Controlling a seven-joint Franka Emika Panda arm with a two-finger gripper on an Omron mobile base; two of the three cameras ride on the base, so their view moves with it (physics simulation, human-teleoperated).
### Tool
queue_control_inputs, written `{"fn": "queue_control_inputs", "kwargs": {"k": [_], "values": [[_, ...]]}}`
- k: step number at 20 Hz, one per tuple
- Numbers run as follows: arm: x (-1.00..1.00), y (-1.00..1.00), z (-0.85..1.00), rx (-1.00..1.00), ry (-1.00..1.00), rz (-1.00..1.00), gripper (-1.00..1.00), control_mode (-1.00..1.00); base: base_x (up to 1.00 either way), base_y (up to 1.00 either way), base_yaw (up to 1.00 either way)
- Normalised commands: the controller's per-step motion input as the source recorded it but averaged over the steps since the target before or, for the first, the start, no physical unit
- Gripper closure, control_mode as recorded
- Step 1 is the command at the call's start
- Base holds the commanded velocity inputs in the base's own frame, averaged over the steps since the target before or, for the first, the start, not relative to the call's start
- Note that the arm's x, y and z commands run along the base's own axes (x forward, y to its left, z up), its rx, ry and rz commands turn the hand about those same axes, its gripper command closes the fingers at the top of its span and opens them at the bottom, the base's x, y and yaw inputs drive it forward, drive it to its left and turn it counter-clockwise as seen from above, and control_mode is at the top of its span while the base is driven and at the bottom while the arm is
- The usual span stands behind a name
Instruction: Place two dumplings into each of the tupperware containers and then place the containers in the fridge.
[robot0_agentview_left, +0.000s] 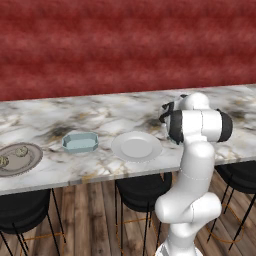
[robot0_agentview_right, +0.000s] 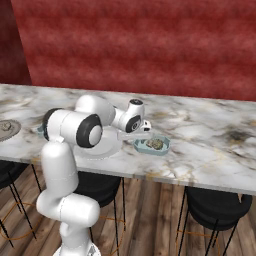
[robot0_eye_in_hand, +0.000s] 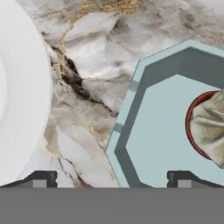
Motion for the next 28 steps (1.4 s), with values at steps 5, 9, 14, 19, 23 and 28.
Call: {"fn": "queue_control_inputs", "kwargs": {"k": [5, 9, 14, 19, 23, 28], "values": [[0.01, 0.0, -0.25, 0.0, 0.0, 0.02, -1.0, -1.0, 0.0, 0.0, 0.0], [0.04, 0.0, -0.15, 0.0, 0.01, 0.0, -1.0, -1.0, 0.0, 0.0, 0.0], [0.07, 0.0, -0.1, 0.0, 0.0, 0.0, -1.0, -1.0, 0.0, 0.0, 0.0], [0.03, 0.0, -0.21, 0.0, 0.0, 0.0, 1.0, -1.0, 0.0, 0.0, 0.0], [0.0, 0.0, -0.2, 0.0, 0.0, 0.0, 1.0, -1.0, 0.0, 0.0, 0.0], [0.0, 0.0, 0.0, 0.0, 0.0, 0.0, 1.0, -1.0, 0.0, 0.0, 0.0]]}}
